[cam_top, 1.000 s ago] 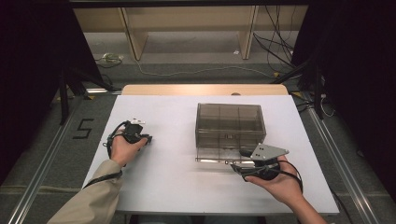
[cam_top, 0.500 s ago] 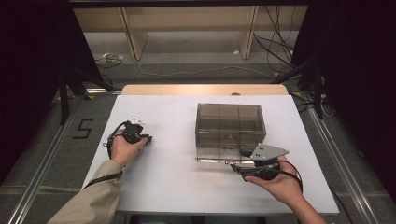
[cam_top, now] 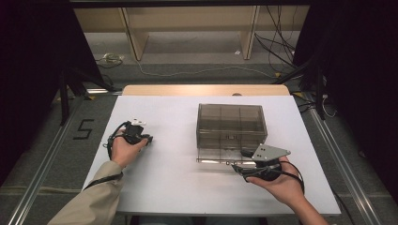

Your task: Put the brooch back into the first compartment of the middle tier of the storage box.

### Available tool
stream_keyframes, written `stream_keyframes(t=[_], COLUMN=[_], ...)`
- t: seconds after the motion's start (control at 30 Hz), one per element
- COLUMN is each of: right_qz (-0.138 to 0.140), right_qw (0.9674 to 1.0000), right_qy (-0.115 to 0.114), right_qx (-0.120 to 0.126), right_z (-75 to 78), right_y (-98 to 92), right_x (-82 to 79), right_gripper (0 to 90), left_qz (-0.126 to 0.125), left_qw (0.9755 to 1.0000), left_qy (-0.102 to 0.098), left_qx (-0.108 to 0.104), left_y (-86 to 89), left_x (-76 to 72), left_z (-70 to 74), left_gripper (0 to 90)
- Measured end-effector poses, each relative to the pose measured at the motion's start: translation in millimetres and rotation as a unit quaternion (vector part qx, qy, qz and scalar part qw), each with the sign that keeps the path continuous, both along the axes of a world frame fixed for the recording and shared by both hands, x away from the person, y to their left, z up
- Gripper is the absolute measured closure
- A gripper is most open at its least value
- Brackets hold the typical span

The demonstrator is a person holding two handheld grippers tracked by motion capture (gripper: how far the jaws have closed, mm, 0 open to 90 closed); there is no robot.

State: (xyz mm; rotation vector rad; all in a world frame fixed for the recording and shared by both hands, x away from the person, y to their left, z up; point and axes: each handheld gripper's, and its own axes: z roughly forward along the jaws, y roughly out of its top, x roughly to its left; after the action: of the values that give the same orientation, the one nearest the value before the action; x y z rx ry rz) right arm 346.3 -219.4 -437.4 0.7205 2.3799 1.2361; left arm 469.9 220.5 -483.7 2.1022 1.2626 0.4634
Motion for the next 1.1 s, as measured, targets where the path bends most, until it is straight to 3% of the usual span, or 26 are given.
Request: stream_keyframes(t=[0.57, 1.1], right_qz=[0.000, 0.000], right_qw=[1.0000, 1.0000], right_qy=[0.002, 0.003], right_qx=[0.003, 0.005], right_z=[0.0, -0.1], right_y=[-0.4, -0.3], right_x=[-0.3, -0.5], right_gripper=[39.9, 39.3], left_qz=[-0.025, -0.048], left_qw=[0.9993, 0.9979], left_qy=[-0.027, -0.041], left_qx=[-0.013, -0.012], left_y=[-8.9, -20.0], left_x=[-13.1, -23.0], left_z=[15.5, 25.1], left_gripper=[78.2, 78.2])
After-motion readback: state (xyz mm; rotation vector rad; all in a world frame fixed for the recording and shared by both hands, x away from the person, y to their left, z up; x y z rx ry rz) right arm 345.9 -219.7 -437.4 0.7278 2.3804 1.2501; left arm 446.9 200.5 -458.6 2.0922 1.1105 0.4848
